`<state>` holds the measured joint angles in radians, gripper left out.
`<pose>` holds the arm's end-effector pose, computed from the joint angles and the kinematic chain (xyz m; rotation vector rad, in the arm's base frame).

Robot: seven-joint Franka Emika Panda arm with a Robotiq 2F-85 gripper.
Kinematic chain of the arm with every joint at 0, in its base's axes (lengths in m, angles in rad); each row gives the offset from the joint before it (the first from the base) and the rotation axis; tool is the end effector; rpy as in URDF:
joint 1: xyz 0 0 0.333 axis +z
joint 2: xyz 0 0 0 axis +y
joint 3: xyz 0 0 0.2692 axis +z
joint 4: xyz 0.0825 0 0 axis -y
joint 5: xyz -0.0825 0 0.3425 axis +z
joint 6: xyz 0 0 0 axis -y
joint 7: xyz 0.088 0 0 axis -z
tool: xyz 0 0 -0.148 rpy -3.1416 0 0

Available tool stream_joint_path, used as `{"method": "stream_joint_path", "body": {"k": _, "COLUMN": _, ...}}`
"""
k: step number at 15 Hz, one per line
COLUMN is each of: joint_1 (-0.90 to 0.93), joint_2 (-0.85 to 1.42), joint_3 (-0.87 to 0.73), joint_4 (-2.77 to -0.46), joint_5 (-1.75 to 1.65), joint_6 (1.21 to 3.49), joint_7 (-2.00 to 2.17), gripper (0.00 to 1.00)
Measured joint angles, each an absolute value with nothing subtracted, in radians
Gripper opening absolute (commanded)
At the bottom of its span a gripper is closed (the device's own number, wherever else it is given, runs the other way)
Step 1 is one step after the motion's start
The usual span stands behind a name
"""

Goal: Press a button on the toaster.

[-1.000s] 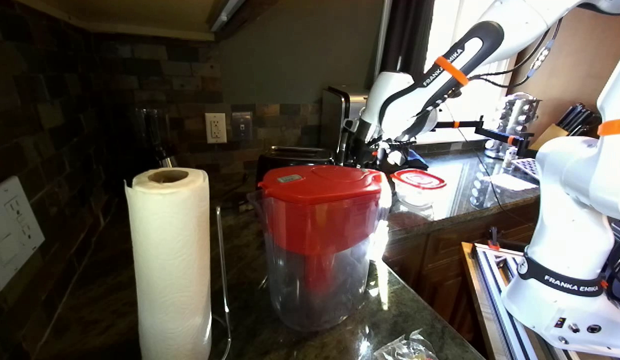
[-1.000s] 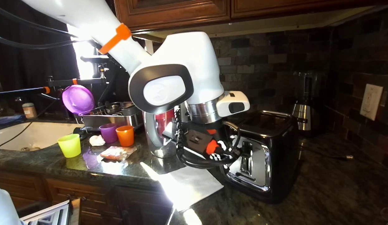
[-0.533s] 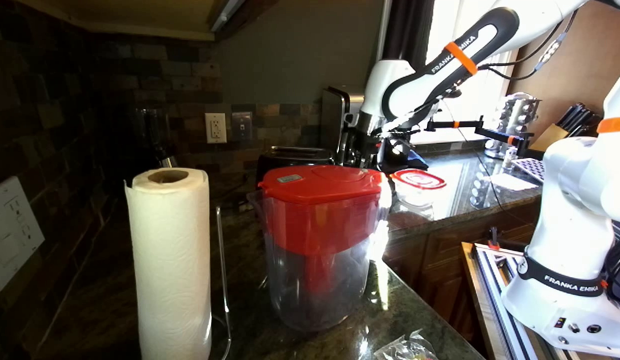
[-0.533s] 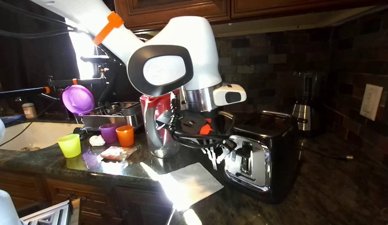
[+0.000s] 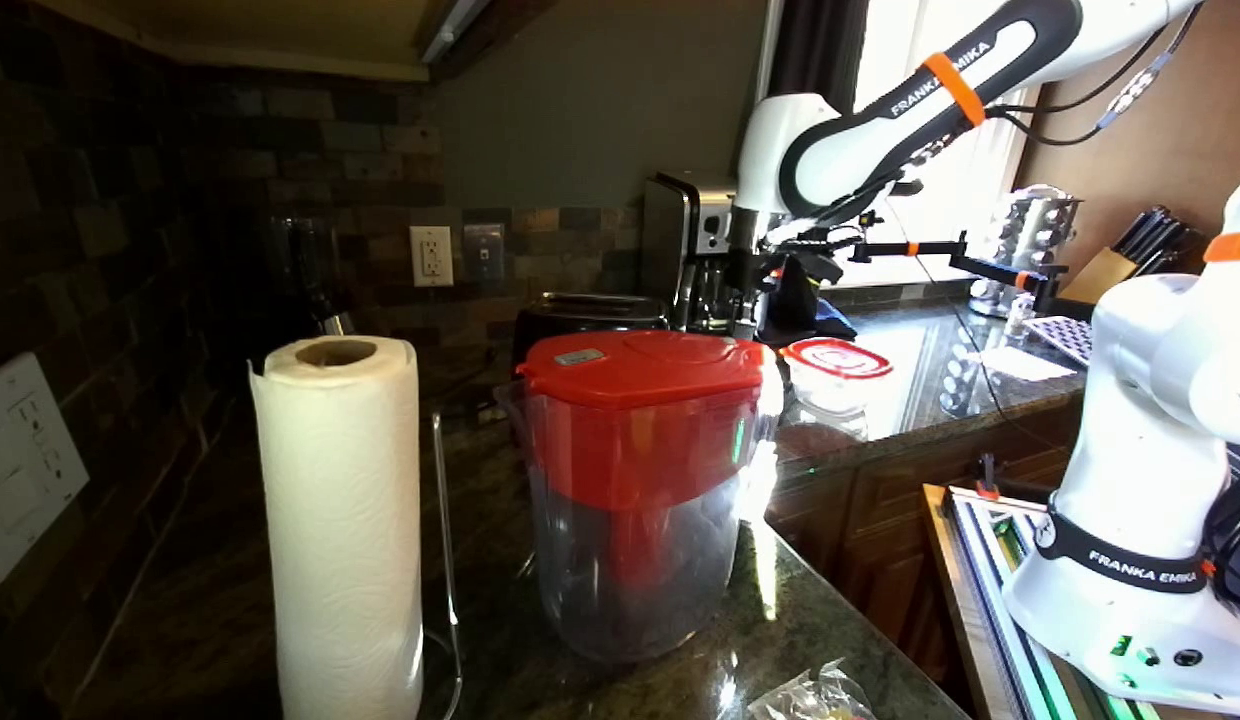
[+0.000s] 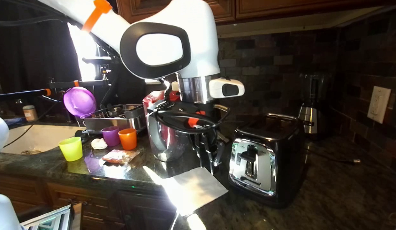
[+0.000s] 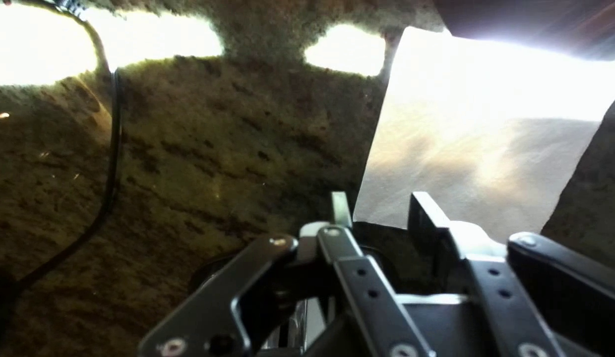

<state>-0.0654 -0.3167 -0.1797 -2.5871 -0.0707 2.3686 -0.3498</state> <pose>0.3999 -0.0983 0.3164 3.1049 0.2476 0.1430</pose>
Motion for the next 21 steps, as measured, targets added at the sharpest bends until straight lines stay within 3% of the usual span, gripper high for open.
{"method": "stream_joint_path", "body": {"k": 3, "joint_1": -0.072, "joint_2": -0.345, "joint_3": -0.170, "joint_4": -2.586, "joint_5": -0.074, "joint_6": 2.310, "joint_7": -0.339, "gripper": 0.93}}
{"method": "stream_joint_path", "body": {"k": 5, "joint_1": -0.075, "joint_2": -0.358, "joint_3": -0.164, "joint_4": -2.586, "joint_5": -0.081, "joint_6": 2.288, "joint_7": -0.334, "gripper": 1.00}}
{"method": "stream_joint_path", "body": {"k": 21, "joint_1": -0.078, "joint_2": -0.540, "joint_3": -0.102, "joint_4": -2.640, "joint_5": -0.135, "joint_6": 2.268, "joint_7": -0.256, "gripper": 1.00}}
